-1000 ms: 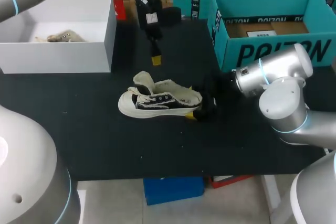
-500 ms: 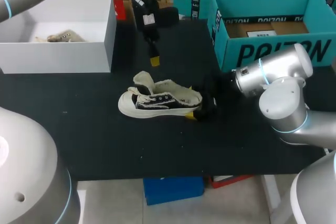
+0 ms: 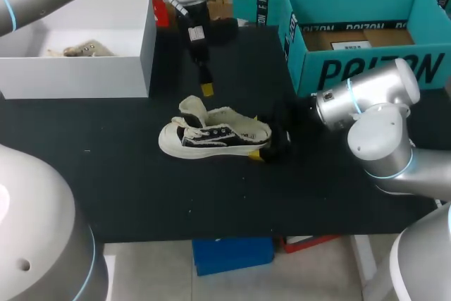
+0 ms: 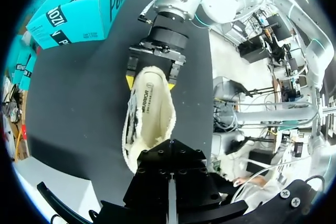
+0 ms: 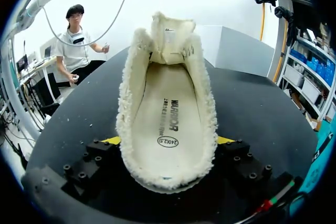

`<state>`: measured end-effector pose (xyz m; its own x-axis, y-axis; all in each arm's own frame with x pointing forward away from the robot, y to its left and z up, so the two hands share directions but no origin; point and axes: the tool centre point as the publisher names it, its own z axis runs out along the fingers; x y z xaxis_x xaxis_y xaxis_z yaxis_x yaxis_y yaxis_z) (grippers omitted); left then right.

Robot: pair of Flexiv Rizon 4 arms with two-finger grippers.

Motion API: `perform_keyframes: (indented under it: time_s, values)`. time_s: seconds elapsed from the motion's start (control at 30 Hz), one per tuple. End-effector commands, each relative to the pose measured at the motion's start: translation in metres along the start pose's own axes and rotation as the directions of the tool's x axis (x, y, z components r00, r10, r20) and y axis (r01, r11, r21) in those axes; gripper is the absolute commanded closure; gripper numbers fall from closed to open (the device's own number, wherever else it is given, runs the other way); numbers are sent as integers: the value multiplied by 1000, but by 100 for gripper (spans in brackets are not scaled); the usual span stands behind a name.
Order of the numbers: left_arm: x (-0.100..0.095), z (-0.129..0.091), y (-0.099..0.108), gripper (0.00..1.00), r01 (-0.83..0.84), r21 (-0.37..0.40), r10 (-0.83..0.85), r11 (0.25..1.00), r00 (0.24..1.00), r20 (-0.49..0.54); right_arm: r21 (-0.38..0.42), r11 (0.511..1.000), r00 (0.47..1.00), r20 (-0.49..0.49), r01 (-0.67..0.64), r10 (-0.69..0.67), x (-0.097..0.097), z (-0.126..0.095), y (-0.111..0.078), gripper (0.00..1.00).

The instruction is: Take the shoe out of the shoebox, open the shoe tongue, remove and reinsert the insole, then place the shoe into the shoebox

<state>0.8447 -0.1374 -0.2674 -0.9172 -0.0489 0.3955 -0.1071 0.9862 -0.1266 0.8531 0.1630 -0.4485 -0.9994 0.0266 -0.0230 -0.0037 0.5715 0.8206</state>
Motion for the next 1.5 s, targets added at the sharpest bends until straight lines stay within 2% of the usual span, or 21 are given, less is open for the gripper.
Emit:
perform_keyframes:
  time_s: [0.03, 0.37, 0.93, 1.5]
  values:
    - [-3, 17, -2, 100, -23, 1, 23, 1000, 1000, 6, 2, 1000, 1000, -1, -1, 1, 0, 6, -4, 100]
    - [-11, 42, -7, 100, -90, -9, 90, 996, 996, 18, 2, 1000, 1000, -1, -1, 1, 0, 6, -4, 100]
    - [-33, 81, -4, 100, -134, -10, 134, 991, 991, -23, 2, 1000, 1000, -1, -1, 1, 0, 6, -4, 100]
    - [-28, 120, -17, 100, -141, -44, 137, 989, 987, -85, 2, 1000, 1000, -1, -1, 1, 0, 6, -4, 100]
